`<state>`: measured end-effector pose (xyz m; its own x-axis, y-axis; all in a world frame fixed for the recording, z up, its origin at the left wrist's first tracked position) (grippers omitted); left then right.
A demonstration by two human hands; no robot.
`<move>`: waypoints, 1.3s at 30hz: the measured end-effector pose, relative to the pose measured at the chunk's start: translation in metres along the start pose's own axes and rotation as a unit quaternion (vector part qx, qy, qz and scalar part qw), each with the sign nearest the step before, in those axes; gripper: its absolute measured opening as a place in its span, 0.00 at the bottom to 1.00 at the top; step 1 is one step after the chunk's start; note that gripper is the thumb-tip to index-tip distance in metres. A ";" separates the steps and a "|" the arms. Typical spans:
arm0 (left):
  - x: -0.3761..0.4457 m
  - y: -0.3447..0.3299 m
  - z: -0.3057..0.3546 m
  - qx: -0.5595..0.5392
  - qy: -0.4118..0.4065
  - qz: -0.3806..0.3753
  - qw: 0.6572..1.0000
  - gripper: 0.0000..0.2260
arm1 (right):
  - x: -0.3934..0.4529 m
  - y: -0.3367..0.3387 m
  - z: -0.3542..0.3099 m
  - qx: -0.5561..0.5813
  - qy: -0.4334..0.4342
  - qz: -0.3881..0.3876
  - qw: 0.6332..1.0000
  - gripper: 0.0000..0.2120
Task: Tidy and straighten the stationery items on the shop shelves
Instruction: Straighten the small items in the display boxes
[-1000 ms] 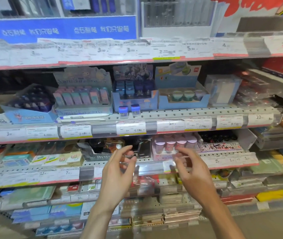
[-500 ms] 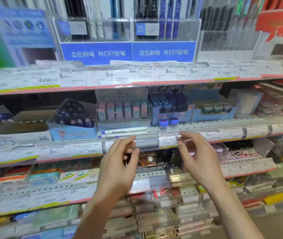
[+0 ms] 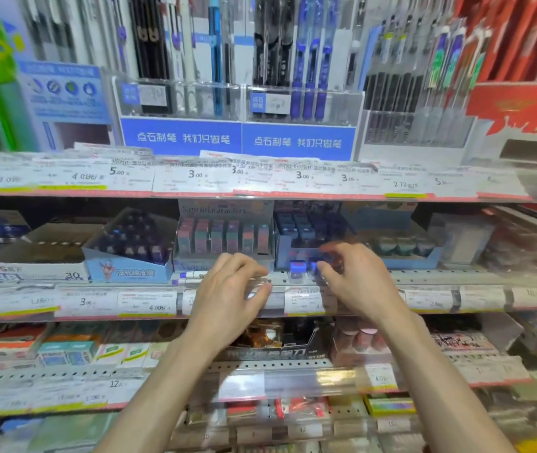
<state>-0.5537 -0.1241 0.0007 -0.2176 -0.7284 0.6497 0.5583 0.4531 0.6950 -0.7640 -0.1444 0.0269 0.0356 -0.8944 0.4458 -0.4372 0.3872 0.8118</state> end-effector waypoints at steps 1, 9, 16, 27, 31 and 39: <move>0.001 -0.002 -0.001 -0.001 0.000 0.001 1.000 0.08 | 0.002 -0.001 0.000 0.002 0.004 -0.006 1.000 0.16; 0.002 -0.008 -0.006 -0.021 0.003 0.012 1.000 0.06 | 0.003 -0.006 0.001 0.040 0.028 -0.019 0.999 0.15; 0.003 -0.010 -0.011 -0.039 0.012 0.013 0.999 0.06 | 0.005 0.024 0.002 0.064 0.066 0.117 0.989 0.10; 0.005 -0.011 -0.012 -0.046 0.020 0.007 0.999 0.06 | 0.041 0.012 0.011 0.021 0.089 0.095 0.991 0.09; 0.005 -0.011 -0.013 -0.044 0.023 0.007 0.999 0.06 | 0.045 0.006 0.016 0.010 0.101 0.102 0.990 0.08; 0.006 -0.012 -0.014 -0.042 0.027 0.002 0.999 0.06 | 0.042 0.002 0.017 -0.006 0.100 0.086 0.991 0.10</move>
<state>-0.5505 -0.1412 -0.0079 -0.1730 -0.7538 0.6339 0.6254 0.4131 0.6620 -0.7792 -0.1848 0.0407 0.1389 -0.7530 0.6432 -0.4420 0.5341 0.7207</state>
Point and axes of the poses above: each hand's wrist, its own x-axis towards the middle knuckle, its own y-axis out of the back of the hand, z = x × y, the point moved 7 cm from there along x, towards the middle knuckle, and after that the axes turned 4 degrees about x, right-handed, at the moved point
